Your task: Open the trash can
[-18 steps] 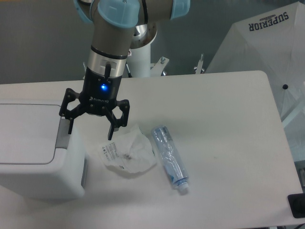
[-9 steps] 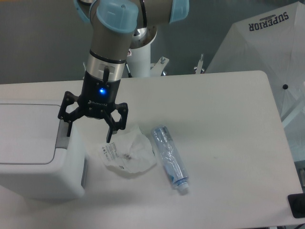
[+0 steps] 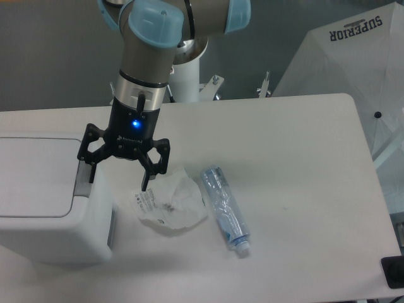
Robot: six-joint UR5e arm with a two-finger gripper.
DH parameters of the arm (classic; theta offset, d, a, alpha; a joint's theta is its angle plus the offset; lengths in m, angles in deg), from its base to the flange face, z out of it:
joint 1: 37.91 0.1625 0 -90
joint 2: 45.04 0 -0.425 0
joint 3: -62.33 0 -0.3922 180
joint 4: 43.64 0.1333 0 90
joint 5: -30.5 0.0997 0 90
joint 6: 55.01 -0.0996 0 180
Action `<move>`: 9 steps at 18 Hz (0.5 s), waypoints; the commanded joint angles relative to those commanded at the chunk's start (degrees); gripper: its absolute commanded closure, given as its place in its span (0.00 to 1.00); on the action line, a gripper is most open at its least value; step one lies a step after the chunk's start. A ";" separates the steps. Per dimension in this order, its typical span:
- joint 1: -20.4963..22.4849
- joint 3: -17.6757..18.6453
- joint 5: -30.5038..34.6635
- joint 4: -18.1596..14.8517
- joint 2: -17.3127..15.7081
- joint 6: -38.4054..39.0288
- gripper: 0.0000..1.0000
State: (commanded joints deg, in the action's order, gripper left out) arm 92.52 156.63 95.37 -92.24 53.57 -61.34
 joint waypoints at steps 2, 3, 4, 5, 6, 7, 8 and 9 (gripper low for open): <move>0.00 -0.09 0.00 0.00 0.17 0.00 0.00; 0.00 -0.17 0.09 0.00 0.26 0.00 0.00; 0.00 -0.18 0.00 0.00 0.26 0.00 0.00; 0.00 -0.18 0.00 0.00 0.26 0.00 0.00; 0.00 -0.09 0.09 0.00 0.26 0.00 0.00; 0.00 -0.09 0.09 0.00 0.26 0.00 0.00; 0.00 -0.09 0.09 0.00 0.35 0.00 0.00; 0.00 -0.09 0.00 0.00 0.35 0.09 0.00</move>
State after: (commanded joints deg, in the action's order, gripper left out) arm 92.52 156.54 95.37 -92.24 53.92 -61.25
